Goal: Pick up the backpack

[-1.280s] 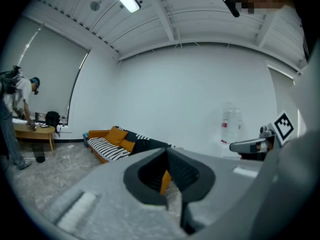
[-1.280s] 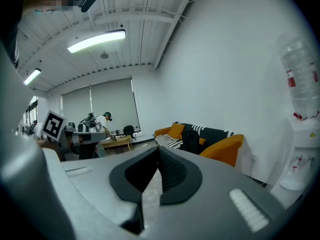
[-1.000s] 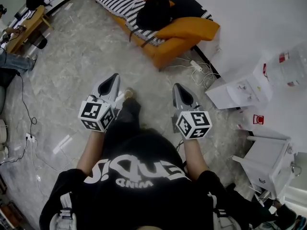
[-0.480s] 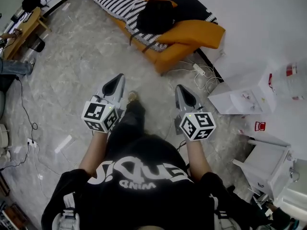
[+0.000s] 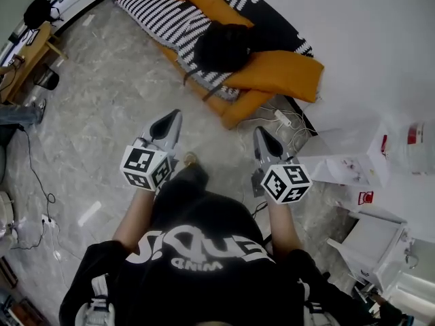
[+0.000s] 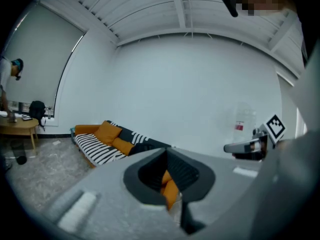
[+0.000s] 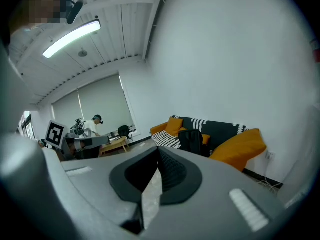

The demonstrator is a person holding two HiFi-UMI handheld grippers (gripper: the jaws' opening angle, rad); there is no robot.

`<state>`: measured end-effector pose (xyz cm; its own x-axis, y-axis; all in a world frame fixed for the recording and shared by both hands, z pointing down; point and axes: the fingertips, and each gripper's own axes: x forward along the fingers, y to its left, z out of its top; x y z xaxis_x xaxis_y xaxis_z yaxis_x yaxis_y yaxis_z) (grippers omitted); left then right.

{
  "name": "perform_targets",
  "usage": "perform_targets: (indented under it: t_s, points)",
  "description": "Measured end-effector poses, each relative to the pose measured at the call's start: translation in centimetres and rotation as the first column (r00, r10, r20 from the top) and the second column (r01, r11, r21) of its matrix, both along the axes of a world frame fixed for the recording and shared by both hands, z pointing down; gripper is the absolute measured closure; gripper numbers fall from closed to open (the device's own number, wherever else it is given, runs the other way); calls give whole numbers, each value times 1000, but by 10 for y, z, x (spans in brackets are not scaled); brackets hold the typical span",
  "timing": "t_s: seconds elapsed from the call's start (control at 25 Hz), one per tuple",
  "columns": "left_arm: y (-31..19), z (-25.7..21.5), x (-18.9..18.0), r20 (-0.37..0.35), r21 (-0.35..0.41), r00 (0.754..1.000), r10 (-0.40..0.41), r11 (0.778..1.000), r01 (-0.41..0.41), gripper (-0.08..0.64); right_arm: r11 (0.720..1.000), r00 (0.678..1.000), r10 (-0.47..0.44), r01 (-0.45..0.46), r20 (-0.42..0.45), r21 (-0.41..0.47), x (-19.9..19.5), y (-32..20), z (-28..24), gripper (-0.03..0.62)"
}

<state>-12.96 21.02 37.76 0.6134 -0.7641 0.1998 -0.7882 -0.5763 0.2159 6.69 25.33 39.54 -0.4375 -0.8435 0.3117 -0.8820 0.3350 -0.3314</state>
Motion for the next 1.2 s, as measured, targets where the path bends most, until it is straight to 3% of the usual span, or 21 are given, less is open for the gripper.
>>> perform_targets:
  t_s: [0.4,0.76,1.2]
  points:
    - [-109,-6,-18,2,-5,998,63,998,-63,558,998,998,58,-58,-19,6,-17,-105,-16,592]
    - [-169,7,-5,-10,-39,996,86,996,-86,558,996,996,85,-85,-6,-30,-6,-159,-6,592]
    - [-266,15,18,28,-46,997,77,996,-76,558,997,998,63,-61,32,-36,13,-264,14,592]
